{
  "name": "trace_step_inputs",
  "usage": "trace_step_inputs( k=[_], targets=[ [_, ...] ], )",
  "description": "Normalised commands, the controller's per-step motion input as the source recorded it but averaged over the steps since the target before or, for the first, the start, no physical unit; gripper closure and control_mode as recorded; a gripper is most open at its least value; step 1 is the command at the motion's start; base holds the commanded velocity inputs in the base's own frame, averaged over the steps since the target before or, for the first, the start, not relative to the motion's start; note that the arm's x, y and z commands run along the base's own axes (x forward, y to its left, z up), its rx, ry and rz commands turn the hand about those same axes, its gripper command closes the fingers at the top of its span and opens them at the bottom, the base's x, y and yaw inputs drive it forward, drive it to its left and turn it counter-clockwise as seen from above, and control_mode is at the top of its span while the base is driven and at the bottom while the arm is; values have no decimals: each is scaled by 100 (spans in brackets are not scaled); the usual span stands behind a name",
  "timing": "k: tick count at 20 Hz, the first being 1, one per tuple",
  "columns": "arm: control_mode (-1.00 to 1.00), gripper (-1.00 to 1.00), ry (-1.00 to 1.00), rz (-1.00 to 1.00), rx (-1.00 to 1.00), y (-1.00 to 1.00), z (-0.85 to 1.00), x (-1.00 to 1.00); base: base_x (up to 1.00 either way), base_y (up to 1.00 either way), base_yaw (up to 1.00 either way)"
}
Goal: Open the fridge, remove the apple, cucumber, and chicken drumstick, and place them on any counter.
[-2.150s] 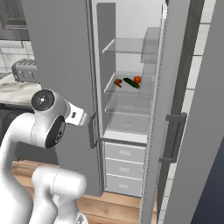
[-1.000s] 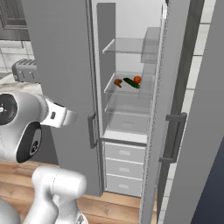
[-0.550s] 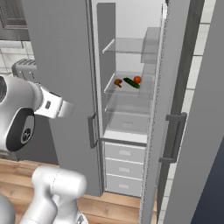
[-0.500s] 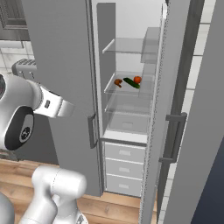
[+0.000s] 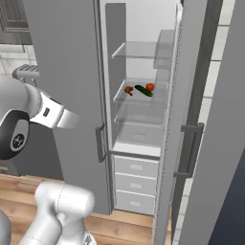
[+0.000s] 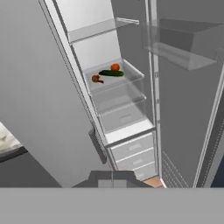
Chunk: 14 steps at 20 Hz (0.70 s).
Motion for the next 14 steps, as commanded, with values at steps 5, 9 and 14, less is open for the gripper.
trace_step_inputs(
  k=[5, 9, 14],
  targets=[
    [100, 100, 0, 0, 0, 0, 0, 0, 4, -13, 0],
    [100, 100, 0, 0, 0, 0, 0, 0, 37, -20, 0],
    [100, 100, 0, 0, 0, 0, 0, 0, 19, -41, 0]
  ],
)
